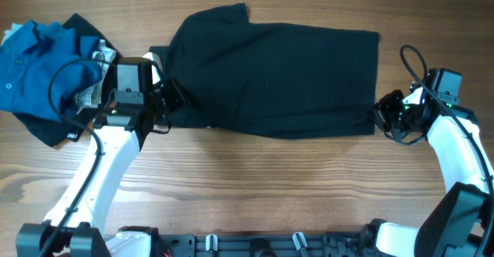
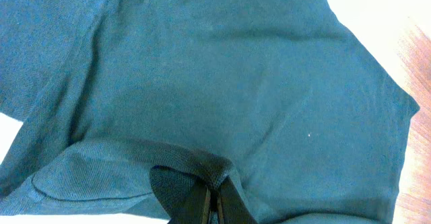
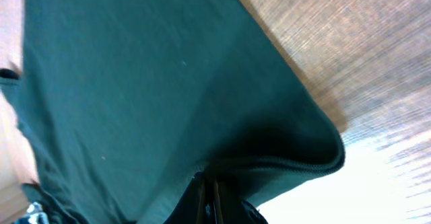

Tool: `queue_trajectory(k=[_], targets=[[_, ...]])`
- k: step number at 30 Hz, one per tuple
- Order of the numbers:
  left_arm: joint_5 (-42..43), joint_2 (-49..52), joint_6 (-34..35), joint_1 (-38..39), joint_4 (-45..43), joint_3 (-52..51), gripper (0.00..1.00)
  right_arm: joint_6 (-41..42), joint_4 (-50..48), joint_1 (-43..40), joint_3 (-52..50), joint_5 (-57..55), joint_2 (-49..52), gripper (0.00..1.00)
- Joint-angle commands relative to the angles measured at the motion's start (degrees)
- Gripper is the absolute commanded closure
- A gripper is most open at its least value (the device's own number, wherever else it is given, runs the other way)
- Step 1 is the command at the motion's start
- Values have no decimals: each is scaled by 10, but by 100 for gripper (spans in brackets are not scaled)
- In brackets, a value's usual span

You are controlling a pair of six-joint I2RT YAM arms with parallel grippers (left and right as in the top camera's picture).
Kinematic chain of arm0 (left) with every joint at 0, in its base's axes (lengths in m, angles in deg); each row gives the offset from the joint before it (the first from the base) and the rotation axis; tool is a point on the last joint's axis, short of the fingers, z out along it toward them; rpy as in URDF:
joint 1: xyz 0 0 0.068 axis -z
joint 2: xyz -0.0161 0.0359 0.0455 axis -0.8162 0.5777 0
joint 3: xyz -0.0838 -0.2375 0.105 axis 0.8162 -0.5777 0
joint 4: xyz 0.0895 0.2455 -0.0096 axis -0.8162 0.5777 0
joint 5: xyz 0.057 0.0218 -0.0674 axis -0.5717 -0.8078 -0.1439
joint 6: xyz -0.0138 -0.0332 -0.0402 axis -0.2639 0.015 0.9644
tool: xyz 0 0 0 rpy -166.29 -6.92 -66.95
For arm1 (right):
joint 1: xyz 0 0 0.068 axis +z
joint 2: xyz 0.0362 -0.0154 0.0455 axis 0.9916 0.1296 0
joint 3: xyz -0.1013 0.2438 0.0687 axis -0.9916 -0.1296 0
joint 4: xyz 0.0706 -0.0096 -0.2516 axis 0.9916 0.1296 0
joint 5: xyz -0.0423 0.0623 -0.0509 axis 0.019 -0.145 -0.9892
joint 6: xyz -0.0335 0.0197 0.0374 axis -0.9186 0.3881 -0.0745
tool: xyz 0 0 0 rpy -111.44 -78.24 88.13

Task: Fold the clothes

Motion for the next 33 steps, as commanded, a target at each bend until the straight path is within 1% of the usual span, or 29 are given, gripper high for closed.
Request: queue_trajectory(k=[1,5,11,12,18,22,23,24,25,26,28,29,31,33], targets=[[-2,10,-5,1,-40,5,96,43,-20,3,8,13,5,96],[-18,12,-5,1,-90,5,96,71,-40,3,8,-28,5,96],[-24,29,-5,2,-106,5,96,75,-58,3,8,-44,12,96],[-24,35,-4,2,-110,5,96,87,-58,3,8,-55,17,96],[-23,86,-4,2,-154,5,96,88,-94,3,8,-51,59,96],[-24,100,-5,2,-165,5,96,83,-106,3,8,-49,63,95],[-24,101,-5,2,-166,5,96,82,-108,3,8,-49,63,90],[-25,101,-5,2,-166,5,89,68,-110,3,8,-49,63,71],[-24,100,-5,2,-165,5,53,49,-110,3,8,-49,63,50],[-24,100,-5,1,-160,5,33,5,-104,1,8,-49,63,36],[-24,100,-9,0,-144,5,31,-28,-86,1,8,-49,63,34],[-22,100,-15,0,-129,5,33,-47,-72,1,8,-49,63,33],[9,100,-50,0,-122,5,41,-63,-62,1,8,-48,63,33],[86,100,-75,1,-119,5,50,-103,-62,1,8,-17,63,35]])
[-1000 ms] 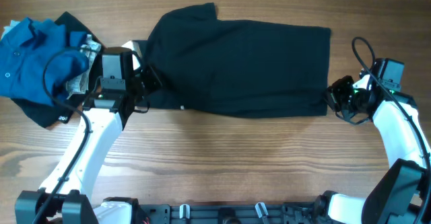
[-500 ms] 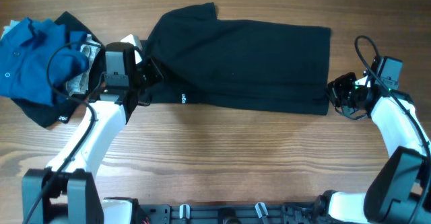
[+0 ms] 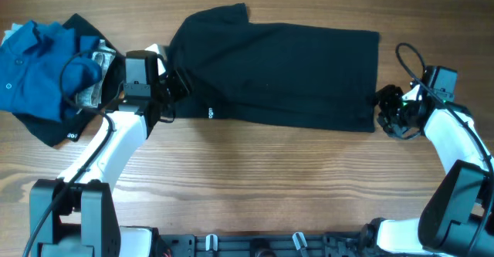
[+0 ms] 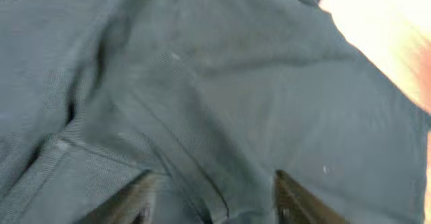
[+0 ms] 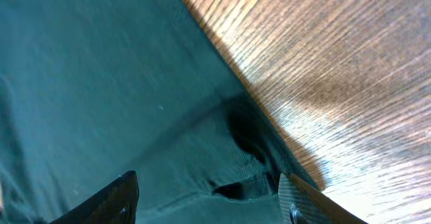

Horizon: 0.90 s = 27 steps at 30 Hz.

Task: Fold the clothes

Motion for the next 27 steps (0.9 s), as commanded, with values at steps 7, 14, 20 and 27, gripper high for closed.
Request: queue_trajectory(k=[7,14,20,27], targets=[[77,42,-136,60,63,5,51,-94,20,1,8,48,6,37],[51,106,-136,72,35,5,38,-94,20,1,8,48,6,37],[38,110,-136,72,-28,5,84,-94,19,1,8,48,6,37],[60,110,-85,72,-107,5,96,-92,18,1,8,48,6,38]])
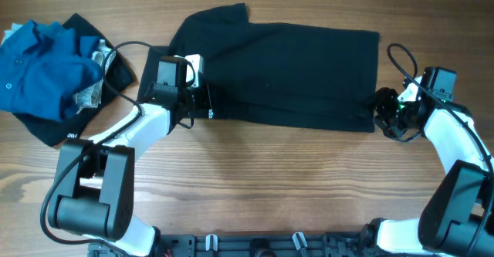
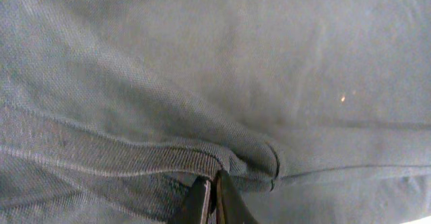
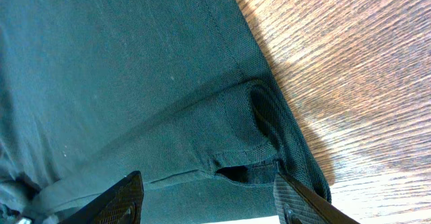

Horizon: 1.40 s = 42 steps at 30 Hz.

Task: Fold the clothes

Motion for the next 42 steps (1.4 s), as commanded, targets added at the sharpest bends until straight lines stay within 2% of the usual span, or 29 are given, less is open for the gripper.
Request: queue_trajectory(k=[1,6,13,14,15,16,17,18,19,20,21,23,24,30,32,34,36,40,42], targets=[[16,3,61,2,-66,5,96,-10,-2,1,8,13,6,38],[15,3,86,2,-142,5,96,-10,-3,1,8,7,6,37],[-9,8,92,14,-179,5,96,-13,-12,1,8,-10,6,36],[-9,8,92,18,-183,5,94,-18,-11,1,7,-15,6,39],[-9,8,91,21,-184,5,83,-29,-10,5,6,-15,7,47],[-9,8,91,22,-182,5,75,-38,-8,9,6,-15,7,48],[-9,8,91,23,-176,5,52,-43,-9,15,6,-18,7,48],[-11,8,91,24,-167,5,41,-42,-7,21,6,-24,8,48],[-13,8,90,23,-157,5,32,-42,-5,27,6,-24,12,48],[-25,8,89,23,-141,5,28,-41,-4,35,6,-26,23,49],[-40,8,88,23,-123,5,27,-41,-4,40,6,-30,33,50],[-57,8,86,23,-94,5,27,-33,2,43,6,-32,54,62],[-63,8,85,23,-80,5,27,-24,10,43,6,-35,62,62],[-67,8,71,0,3,5,41,-26,36,42,6,-30,66,60],[-67,8,69,-10,22,5,42,-58,50,42,6,-37,66,55],[-73,8,54,-17,35,5,42,-56,35,42,6,-49,66,56],[-91,8,54,-18,45,5,41,-37,11,42,6,-35,66,66],[-101,8,49,-18,55,5,40,-3,-51,42,7,20,65,94],[-105,8,41,-18,63,5,40,20,-75,42,7,24,65,96]])
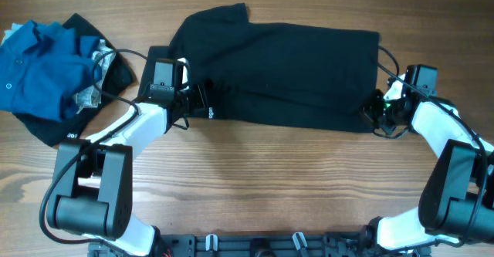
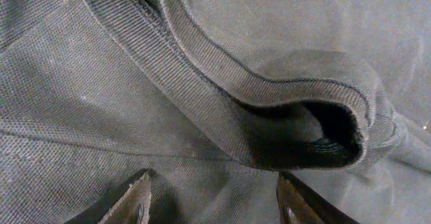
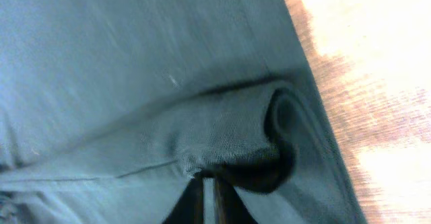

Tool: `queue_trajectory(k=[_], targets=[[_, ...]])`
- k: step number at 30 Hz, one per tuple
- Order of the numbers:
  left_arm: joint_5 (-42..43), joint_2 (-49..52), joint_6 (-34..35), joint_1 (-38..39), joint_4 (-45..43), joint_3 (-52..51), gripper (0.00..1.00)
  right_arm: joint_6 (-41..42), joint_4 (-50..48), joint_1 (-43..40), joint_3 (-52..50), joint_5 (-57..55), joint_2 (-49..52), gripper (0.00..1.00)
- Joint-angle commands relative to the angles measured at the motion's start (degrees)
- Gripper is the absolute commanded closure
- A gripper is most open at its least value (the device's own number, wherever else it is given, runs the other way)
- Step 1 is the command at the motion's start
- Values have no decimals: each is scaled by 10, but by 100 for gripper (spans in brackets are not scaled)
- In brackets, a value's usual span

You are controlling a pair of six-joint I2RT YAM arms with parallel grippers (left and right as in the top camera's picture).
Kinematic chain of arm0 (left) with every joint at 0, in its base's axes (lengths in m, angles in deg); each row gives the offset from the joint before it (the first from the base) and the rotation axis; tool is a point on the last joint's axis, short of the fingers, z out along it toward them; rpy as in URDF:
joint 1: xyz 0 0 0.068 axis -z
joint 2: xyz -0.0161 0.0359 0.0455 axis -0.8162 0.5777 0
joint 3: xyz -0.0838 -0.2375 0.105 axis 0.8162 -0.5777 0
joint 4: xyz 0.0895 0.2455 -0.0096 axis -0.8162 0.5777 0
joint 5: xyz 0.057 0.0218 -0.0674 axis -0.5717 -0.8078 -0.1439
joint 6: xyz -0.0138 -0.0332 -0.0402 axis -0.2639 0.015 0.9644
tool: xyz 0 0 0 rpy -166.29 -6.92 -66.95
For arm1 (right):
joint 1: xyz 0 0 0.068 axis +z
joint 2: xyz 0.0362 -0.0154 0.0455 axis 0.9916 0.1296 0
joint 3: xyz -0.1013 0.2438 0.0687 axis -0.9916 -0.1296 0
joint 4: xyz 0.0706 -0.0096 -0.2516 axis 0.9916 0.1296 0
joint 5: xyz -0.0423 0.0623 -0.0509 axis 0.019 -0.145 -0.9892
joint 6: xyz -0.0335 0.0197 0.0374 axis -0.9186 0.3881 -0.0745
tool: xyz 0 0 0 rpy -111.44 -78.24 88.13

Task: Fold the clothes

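Note:
A black garment (image 1: 285, 72) lies flat across the far half of the table, folded into a long band. My left gripper (image 1: 194, 100) is at its left front corner by a small white tag (image 1: 210, 112). In the left wrist view it (image 2: 215, 200) stands open over a curled hem (image 2: 296, 116), fingers (image 2: 135, 198) on the cloth either side. At the garment's right front corner, my right gripper (image 1: 373, 115) is shut on a rolled fold of the fabric (image 3: 269, 136), the fingertips (image 3: 209, 187) pinched together.
A heap of blue and black clothes (image 1: 42, 64) lies at the far left corner of the wooden table (image 1: 255, 187). Both arms' cables loop near the garment's ends.
My left gripper was shut on the garment's hem and now stands open over it. My right gripper was open beside the right corner fold and is now shut on it, a little further left.
First both grippers were shut on the garment's front corners, its front edge lying nearer me. Then both were open and the front edge lay further back. The left then shut on the hem at the left corner; now it is open and the right is shut on the right corner.

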Motion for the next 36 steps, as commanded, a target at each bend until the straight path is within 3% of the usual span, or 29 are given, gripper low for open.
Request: queue_trajectory(k=[1,7,10,11,12,15,21,27,36], targets=[[-19,6,-20,-3,10,4,40,39,-32,0,4,30,5,96],[-20,6,-20,-3,13,4,40,65,-145,0,4,26,5,96],[-20,6,-20,-3,13,4,36,73,-142,-1,4,4,5,95],[-20,6,-20,-3,13,4,34,58,-86,-3,4,3,5,73],[-20,6,-20,-3,15,4,34,45,-49,-6,4,-7,5,62],[-20,6,-20,-3,20,4,34,38,33,-17,4,-67,5,57],[-22,6,-20,-3,14,4,33,19,61,-25,4,-60,5,59],[-22,6,-20,-3,10,4,33,19,-2,-25,4,-11,5,96],[-22,6,-20,-3,10,4,32,63,-172,-25,4,0,5,96]])
